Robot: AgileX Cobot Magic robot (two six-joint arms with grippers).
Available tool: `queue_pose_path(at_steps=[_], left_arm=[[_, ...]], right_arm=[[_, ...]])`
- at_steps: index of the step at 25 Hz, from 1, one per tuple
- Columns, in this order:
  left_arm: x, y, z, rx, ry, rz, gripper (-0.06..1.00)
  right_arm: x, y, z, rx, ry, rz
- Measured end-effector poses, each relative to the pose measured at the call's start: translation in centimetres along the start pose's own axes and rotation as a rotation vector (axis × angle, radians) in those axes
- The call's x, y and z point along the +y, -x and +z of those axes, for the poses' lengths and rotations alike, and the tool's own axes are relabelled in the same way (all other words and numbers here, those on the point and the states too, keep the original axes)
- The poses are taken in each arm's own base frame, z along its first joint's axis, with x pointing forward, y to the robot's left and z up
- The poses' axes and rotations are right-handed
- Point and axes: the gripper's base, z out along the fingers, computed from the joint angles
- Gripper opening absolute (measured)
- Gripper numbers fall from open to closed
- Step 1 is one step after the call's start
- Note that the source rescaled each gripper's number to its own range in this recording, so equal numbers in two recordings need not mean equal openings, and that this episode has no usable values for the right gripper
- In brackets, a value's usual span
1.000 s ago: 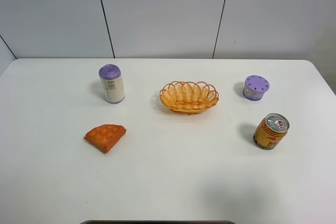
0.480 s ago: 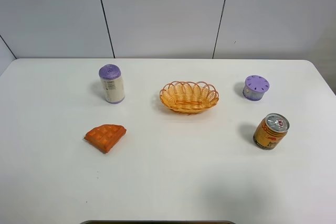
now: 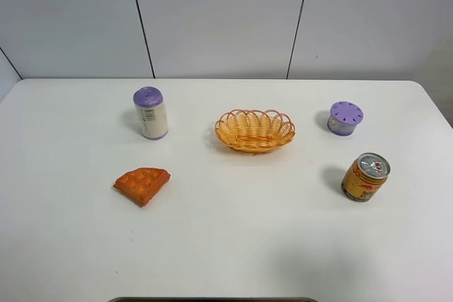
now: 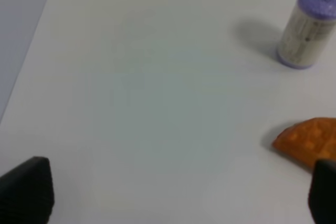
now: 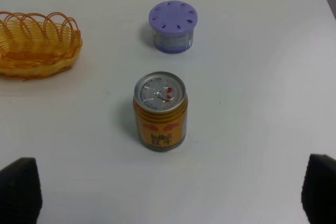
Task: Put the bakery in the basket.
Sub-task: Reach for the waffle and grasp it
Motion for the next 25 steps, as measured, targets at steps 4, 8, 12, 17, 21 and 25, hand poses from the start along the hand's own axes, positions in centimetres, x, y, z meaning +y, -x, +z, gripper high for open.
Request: queue_pose_path(at_steps=[4,8,12,17,21,25], left_arm=[[0.0,1.7,1.5,0.060,-0.005,0.054,1.00],[0.0,3.1,3.2,0.126,-0.016,0.095,1.00],[-0.7,4.4,5.0,0.179,-0.061,0.176,1.00],[-2.4,6.1,7.4,0.243,-0.129,0.298,1.00],[-4.1,7.3,10.0,0.308,-0.166,0.384,1.00],[-5.9,7.7,12.5,0.371,-0.197,0.453,1.00]], right_arm=[[0.0,0.0,0.0,0.000,0.000,0.000],[0.0,0.0,0.0,0.000,0.000,0.000],[0.0,0.0,0.0,0.000,0.000,0.000],[0.0,0.0,0.0,0.000,0.000,0.000],[0.0,0.0,0.0,0.000,0.000,0.000],[0.0,0.0,0.0,0.000,0.000,0.000]])
